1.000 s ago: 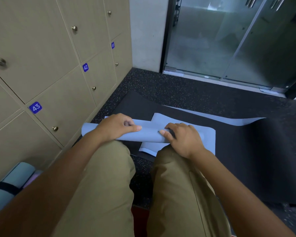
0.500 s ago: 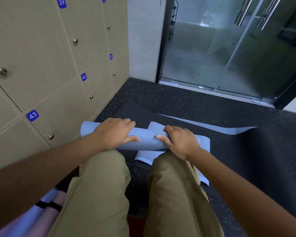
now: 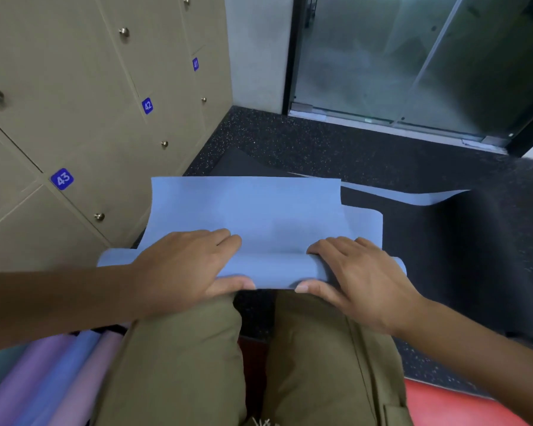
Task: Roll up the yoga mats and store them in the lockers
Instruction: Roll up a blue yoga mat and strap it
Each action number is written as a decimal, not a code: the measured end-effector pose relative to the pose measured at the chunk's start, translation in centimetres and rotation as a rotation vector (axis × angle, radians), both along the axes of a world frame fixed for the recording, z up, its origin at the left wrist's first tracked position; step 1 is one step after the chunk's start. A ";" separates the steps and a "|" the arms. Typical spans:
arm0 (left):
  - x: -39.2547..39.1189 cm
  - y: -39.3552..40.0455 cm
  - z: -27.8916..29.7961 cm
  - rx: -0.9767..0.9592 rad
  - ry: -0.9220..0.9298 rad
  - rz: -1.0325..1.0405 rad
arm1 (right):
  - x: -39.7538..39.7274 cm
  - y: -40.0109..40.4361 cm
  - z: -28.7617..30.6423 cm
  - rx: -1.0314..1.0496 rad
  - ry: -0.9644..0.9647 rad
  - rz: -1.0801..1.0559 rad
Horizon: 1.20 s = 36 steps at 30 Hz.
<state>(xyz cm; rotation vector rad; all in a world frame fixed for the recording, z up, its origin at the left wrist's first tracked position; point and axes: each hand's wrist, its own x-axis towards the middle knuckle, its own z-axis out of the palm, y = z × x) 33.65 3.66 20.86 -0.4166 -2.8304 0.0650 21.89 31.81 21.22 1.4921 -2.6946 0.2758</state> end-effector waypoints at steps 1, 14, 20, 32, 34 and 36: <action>1.1 0.5 0.0 0.010 -0.019 0.011 | 0.9 0.5 0.1 -0.014 0.001 0.021; 9.0 4.5 1.0 0.284 -0.477 0.130 | 7.0 4.2 2.0 -0.007 -0.013 0.203; 9.2 4.5 0.9 0.405 -0.507 0.083 | 7.1 4.1 2.6 0.078 -0.140 0.207; 9.6 4.8 0.8 0.428 -0.294 -0.001 | 6.2 3.3 1.9 0.050 -0.177 0.222; 9.2 4.5 1.0 0.516 -0.387 0.068 | 6.4 3.2 1.5 0.006 -0.177 0.182; 8.6 4.1 1.1 0.611 -0.520 0.145 | 6.7 3.1 1.3 -0.054 -0.124 0.158</action>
